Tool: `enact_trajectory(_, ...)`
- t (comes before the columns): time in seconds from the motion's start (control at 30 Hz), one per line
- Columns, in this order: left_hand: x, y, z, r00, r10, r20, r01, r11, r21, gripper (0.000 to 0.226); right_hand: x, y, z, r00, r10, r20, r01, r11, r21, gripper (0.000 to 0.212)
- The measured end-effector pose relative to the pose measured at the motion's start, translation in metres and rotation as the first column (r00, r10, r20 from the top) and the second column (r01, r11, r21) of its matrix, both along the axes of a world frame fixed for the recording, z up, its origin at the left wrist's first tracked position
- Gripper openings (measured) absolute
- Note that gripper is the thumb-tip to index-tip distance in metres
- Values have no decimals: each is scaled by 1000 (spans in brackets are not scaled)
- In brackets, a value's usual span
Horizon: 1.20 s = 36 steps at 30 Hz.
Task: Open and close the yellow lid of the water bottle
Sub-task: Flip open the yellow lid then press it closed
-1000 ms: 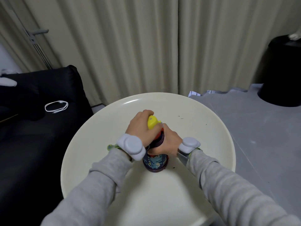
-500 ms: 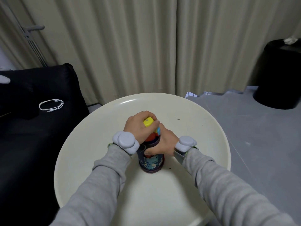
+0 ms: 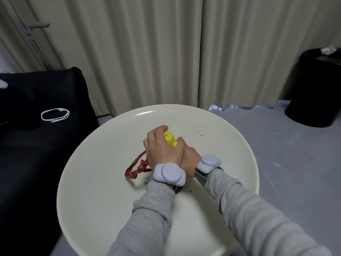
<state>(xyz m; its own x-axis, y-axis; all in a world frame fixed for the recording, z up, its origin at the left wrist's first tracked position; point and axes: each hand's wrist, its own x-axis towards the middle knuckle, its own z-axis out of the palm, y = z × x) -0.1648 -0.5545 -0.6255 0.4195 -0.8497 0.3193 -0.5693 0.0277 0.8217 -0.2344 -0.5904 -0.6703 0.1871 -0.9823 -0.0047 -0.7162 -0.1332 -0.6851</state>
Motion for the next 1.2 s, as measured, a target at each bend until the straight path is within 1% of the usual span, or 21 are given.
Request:
enact_trajectory(0.03, 0, -1, 0, 1000, -1, -5, 1, 1000, -5, 42, -2, -1, -1, 1000, 24, -3, -24, 1000, 2, 33)
enact_trajectory(0.1, 1, -3, 1, 1000, -21, -2, 21, 1000, -11, 39, -3, -2, 0, 998, 68, 3, -68, 998, 2, 28)
enact_trajectory(0.13, 4, -2, 1, 999, -40, 6, 40, 999, -17, 38, -5, -1, 1, 995, 94, 15, -95, 996, 7, 32)
enact_trajectory(0.2, 12, -2, 2, 993, -116, 27, 117, 993, -28, 34, -7, 2, 3, 989, 134, 69, -134, 991, -2, 54)
enact_trajectory(0.27, 24, -2, 5, 967, -251, 52, 252, 968, -17, 31, -9, 5, 4, 985, 130, 116, -132, 991, 9, 69)
enact_trajectory(0.33, 35, -4, 11, 921, -382, 71, 382, 924, 18, 32, -10, 8, 6, 983, 109, 147, -115, 993, 36, 74)
enact_trajectory(0.4, 41, -4, 13, 900, -430, 76, 428, 903, 36, 34, -10, 9, 5, 982, 101, 162, -110, 993, 43, 75)
enact_trajectory(0.47, 39, -2, 10, 917, -394, 63, 393, 919, 34, 38, -8, 10, 4, 981, 97, 170, -105, 994, 37, 77)
enact_trajectory(0.53, 32, 1, 5, 950, -307, 56, 305, 951, 40, 44, -7, 13, 6, 981, 95, 170, -99, 995, 12, 75)
enact_trajectory(0.57, 30, 2, 3, 963, -264, 49, 262, 964, 44, 46, -6, 14, 7, 978, 103, 179, -104, 995, -2, 68)
enact_trajectory(0.67, 24, 1, 3, 978, -207, 30, 205, 978, 43, 47, -1, 19, 9, 952, 165, 259, -146, 985, -89, 33)
enact_trajectory(0.7, 23, 1, 4, 979, -199, 35, 197, 979, 45, 47, 0, 20, 9, 951, 167, 260, -139, 983, -123, 29)
enact_trajectory(0.8, 20, 1, 4, 984, -169, 63, 165, 985, 54, 47, 6, 20, 11, 983, 92, 162, -65, 983, -169, 26)
enact_trajectory(0.9, 20, 1, 4, 985, -160, 60, 156, 986, 59, 48, 11, 23, 10, 981, 37, 189, -4, 985, -175, 20)
enact_trajectory(0.97, 19, 2, 3, 986, -163, 43, 160, 986, 53, 45, 12, 27, 8, 972, -7, 233, 45, 986, -158, 13)
enact_trajectory(1.0, 19, 2, 3, 986, -166, 32, 164, 985, 51, 44, 12, 27, 7, 965, -28, 260, 65, 989, -134, 13)
enact_trajectory(1.13, 21, 2, 1, 982, -186, 21, 185, 982, 47, 45, 10, 24, 5, 965, -50, 259, 60, 998, -34, 45)
enact_trajectory(1.2, 22, 1, 1, 980, -199, 16, 198, 979, 42, 45, 10, 24, 6, 964, -48, 261, 54, 998, -18, 50)
